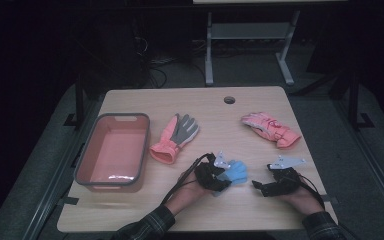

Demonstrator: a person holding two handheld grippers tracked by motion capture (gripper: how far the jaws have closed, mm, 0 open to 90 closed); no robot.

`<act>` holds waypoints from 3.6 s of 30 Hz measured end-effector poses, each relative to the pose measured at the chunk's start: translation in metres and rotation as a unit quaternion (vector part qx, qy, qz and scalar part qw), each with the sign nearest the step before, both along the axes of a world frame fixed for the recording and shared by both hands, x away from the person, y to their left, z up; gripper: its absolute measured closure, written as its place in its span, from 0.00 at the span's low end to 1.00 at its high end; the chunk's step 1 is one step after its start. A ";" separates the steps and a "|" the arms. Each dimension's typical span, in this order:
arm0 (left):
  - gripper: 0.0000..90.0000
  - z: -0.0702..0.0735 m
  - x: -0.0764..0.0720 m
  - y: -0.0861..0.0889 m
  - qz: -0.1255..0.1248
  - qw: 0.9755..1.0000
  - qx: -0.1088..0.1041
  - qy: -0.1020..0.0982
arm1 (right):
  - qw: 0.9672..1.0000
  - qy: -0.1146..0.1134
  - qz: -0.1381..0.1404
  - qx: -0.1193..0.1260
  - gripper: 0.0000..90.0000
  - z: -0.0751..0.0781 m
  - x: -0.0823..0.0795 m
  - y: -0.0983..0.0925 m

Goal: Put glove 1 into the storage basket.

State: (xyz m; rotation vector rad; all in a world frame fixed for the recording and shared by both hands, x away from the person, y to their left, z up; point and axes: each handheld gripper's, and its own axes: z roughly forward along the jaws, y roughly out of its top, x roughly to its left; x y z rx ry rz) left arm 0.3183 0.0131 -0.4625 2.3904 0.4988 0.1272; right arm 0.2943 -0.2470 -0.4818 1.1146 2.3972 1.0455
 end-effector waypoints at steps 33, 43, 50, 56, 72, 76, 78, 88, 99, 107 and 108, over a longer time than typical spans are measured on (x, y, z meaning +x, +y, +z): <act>0.81 0.041 0.012 0.038 0.013 0.998 -0.047 0.026 | 1.000 -0.001 0.001 0.000 0.14 0.000 0.000 0.000; 0.81 0.064 0.024 0.071 0.032 0.998 -0.052 0.020 | 1.000 0.000 0.000 0.000 0.14 0.000 0.000 0.000; 0.81 0.078 0.031 0.094 0.066 0.996 -0.062 0.022 | 1.000 0.004 0.002 -0.001 0.09 0.000 0.001 0.001; 0.81 0.088 0.037 0.117 0.091 0.994 -0.066 0.018 | 1.000 0.010 0.003 -0.006 0.03 -0.001 0.001 0.002; 0.81 0.104 0.046 0.168 0.154 0.986 -0.062 0.004 | 1.000 0.009 0.001 -0.005 0.03 -0.001 0.001 0.003; 0.81 0.105 0.047 0.177 0.168 0.984 -0.063 0.003 | 1.000 0.009 0.001 -0.005 0.03 -0.001 0.001 0.003; 0.81 0.106 0.048 0.183 0.173 0.983 -0.063 0.001 | 1.000 0.009 0.001 -0.005 0.03 -0.001 0.001 0.003; 0.81 0.121 0.047 0.232 0.239 0.968 -0.069 -0.026 | 1.000 0.010 0.002 -0.006 0.03 -0.001 0.001 0.002; 0.81 0.118 0.051 0.282 0.311 0.948 -0.059 -0.038 | 1.000 0.007 0.003 -0.007 0.03 -0.001 0.001 0.002; 0.81 0.099 0.059 0.297 0.336 0.941 -0.042 -0.017 | 1.000 0.007 0.004 -0.007 0.03 -0.001 0.001 0.002; 0.81 0.095 0.061 0.297 0.335 0.941 -0.037 -0.012 | 1.000 0.007 0.003 -0.007 0.03 -0.001 0.001 0.002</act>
